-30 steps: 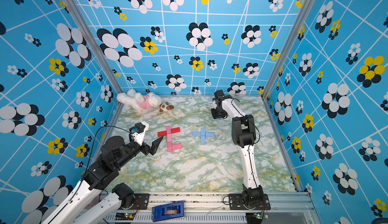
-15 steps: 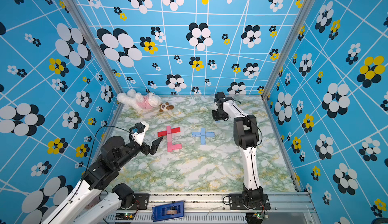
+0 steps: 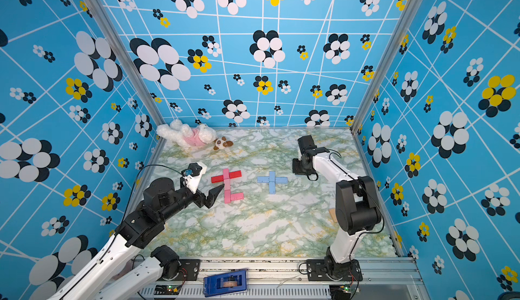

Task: Assemble the letter t with building blocks
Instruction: Pick up the building block from the center of the board, then assemble the building block at the center of the board.

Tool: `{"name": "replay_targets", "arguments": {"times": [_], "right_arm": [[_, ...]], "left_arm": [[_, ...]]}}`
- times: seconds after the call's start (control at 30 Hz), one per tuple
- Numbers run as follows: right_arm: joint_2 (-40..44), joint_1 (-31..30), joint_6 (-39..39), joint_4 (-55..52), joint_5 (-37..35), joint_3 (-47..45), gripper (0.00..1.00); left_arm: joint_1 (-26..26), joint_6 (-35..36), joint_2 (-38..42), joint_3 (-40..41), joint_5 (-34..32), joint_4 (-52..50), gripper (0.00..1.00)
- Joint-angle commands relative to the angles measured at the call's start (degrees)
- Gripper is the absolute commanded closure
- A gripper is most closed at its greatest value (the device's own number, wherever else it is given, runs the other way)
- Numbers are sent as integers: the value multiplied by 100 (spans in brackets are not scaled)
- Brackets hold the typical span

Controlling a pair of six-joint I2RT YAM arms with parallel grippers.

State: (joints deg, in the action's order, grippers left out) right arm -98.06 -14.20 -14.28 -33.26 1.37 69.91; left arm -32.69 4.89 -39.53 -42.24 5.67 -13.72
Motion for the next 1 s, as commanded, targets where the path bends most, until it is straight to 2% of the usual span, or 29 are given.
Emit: {"name": "replay_targets", "arguments": {"times": [0.0, 0.27, 0.47, 0.63, 0.97], "right_arm": [[654, -153, -493, 249, -37, -610, 83], [1858, -619, -942, 72, -106, -1550, 83], [2277, -1085, -1252, -117, -178, -1793, 84], [2135, -1629, -1527, -89, -238, -1771, 84], [1260, -2776, -2276, 514, -330, -1649, 85]], "left_arm": [[-45, -156, -75, -381, 286, 115, 1], [-47, -342, -486, -790, 363, 206, 1], [-52, -402, -748, -893, 397, 418, 1], [-51, -425, -726, -585, 245, 677, 1], [-54, -273, -462, -226, -13, 624, 1]]}}
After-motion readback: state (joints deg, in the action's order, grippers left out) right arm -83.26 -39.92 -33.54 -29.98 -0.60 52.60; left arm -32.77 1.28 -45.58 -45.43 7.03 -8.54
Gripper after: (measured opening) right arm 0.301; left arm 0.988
